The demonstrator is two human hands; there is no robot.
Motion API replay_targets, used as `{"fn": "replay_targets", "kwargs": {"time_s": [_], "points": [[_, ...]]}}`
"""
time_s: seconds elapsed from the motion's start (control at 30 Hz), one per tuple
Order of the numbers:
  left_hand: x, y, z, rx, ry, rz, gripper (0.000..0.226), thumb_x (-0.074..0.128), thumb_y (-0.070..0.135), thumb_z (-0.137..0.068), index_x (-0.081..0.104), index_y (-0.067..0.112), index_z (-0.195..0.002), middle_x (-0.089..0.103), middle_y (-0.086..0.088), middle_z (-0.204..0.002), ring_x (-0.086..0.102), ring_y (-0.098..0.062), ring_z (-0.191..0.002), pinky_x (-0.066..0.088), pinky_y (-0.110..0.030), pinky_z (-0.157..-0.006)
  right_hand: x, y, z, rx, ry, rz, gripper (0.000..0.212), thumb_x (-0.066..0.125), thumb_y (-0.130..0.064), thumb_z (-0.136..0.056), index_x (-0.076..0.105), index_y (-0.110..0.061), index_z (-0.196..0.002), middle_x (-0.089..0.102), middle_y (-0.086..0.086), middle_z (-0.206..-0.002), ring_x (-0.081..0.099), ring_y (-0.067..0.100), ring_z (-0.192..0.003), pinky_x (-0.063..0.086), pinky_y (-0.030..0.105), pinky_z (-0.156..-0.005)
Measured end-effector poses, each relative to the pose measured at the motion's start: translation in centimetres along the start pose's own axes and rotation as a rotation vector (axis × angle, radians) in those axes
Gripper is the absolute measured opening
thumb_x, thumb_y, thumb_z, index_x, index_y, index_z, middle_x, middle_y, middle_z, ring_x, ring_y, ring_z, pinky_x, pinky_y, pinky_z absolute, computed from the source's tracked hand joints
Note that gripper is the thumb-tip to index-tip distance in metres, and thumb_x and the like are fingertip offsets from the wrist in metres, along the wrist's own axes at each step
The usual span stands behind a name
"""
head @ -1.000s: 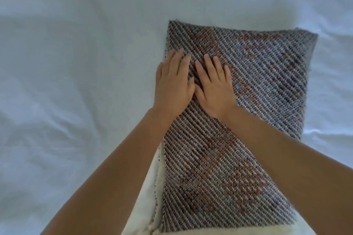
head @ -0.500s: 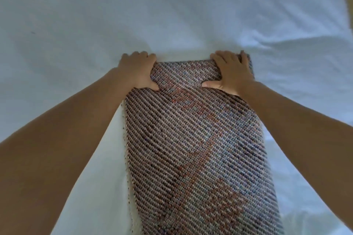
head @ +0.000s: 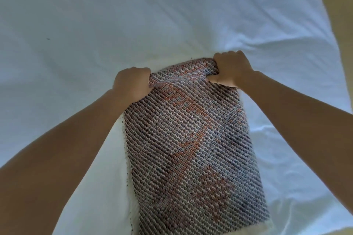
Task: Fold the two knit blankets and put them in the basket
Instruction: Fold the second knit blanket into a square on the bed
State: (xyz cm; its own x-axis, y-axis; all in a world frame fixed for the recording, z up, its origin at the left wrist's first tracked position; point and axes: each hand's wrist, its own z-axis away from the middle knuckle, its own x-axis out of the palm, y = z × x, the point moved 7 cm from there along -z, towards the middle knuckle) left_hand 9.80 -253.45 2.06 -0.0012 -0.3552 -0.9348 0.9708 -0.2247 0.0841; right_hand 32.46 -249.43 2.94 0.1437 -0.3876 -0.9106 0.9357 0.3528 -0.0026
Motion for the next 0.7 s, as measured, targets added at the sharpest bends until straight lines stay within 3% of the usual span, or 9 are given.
{"fn": "replay_targets", "kwargs": {"time_s": [0.1,0.17,0.3,0.4,0.5,0.7], "points": [[-2.9,0.5,5.3,-0.055,0.038,0.098,0.027,0.061,0.032,-0.087,0.044,0.012,-0.082,0.04,0.002,-0.06,0.047,-0.025,-0.063,0.036,-0.029,-0.058,-2.1,-0.9,5.9,-0.005,-0.096,-0.338,0.03,0.062,-0.035,-0.082,0.04,-0.016,-0.093,0.05,0.001,-0.069,0.052,0.019,-0.064,0.04,0.029,-0.057],[-4.4,2.0,9.7,-0.054,0.028,0.166,0.026,0.061,0.029,-0.085,0.041,0.014,-0.082,0.043,0.001,-0.069,0.05,-0.026,-0.068,0.035,-0.03,-0.061,-3.0,-1.8,10.7,-0.032,-0.159,-0.408,0.029,0.065,-0.027,-0.079,0.041,-0.017,-0.093,0.053,0.001,-0.072,0.054,0.02,-0.066,0.041,0.028,-0.055],[-4.2,5.2,18.5,-0.037,-0.05,0.207,0.022,0.062,0.026,-0.082,0.042,0.018,-0.085,0.044,0.006,-0.082,0.05,-0.02,-0.077,0.038,-0.028,-0.064,-1.2,-3.6,19.6,-0.116,-0.229,-0.329,0.026,0.066,-0.022,-0.077,0.048,-0.021,-0.096,0.054,-0.005,-0.08,0.059,0.022,-0.082,0.034,0.026,-0.056],[-2.8,8.2,23.9,0.14,0.034,0.182,0.035,0.081,0.015,-0.059,0.051,0.013,-0.076,0.053,0.001,-0.071,0.054,-0.02,-0.061,0.037,-0.025,-0.047,2.1,-4.3,24.6,-0.138,-0.266,-0.191,0.021,0.063,-0.023,-0.079,0.044,-0.022,-0.088,0.047,-0.005,-0.087,0.055,0.02,-0.094,0.033,0.026,-0.064],[0.2,10.8,28.1,0.236,0.025,0.119,0.043,0.087,0.01,-0.039,0.056,0.011,-0.068,0.057,-0.002,-0.061,0.057,-0.021,-0.049,0.039,-0.023,-0.034,5.2,-5.4,28.3,-0.169,-0.286,-0.059,0.028,0.064,-0.021,-0.079,0.052,-0.015,-0.103,0.049,0.001,-0.104,0.049,0.021,-0.104,0.032,0.027,-0.063],[9.0,13.3,32.9,0.191,-0.109,0.087,0.041,0.081,-0.002,-0.038,0.063,0.009,-0.073,0.057,-0.005,-0.063,0.055,-0.022,-0.048,0.041,-0.024,-0.036,11.5,-7.1,32.3,-0.168,-0.457,0.019,0.035,0.057,-0.022,-0.084,0.047,-0.015,-0.117,0.053,0.001,-0.115,0.054,0.021,-0.107,0.047,0.032,-0.077]]}}
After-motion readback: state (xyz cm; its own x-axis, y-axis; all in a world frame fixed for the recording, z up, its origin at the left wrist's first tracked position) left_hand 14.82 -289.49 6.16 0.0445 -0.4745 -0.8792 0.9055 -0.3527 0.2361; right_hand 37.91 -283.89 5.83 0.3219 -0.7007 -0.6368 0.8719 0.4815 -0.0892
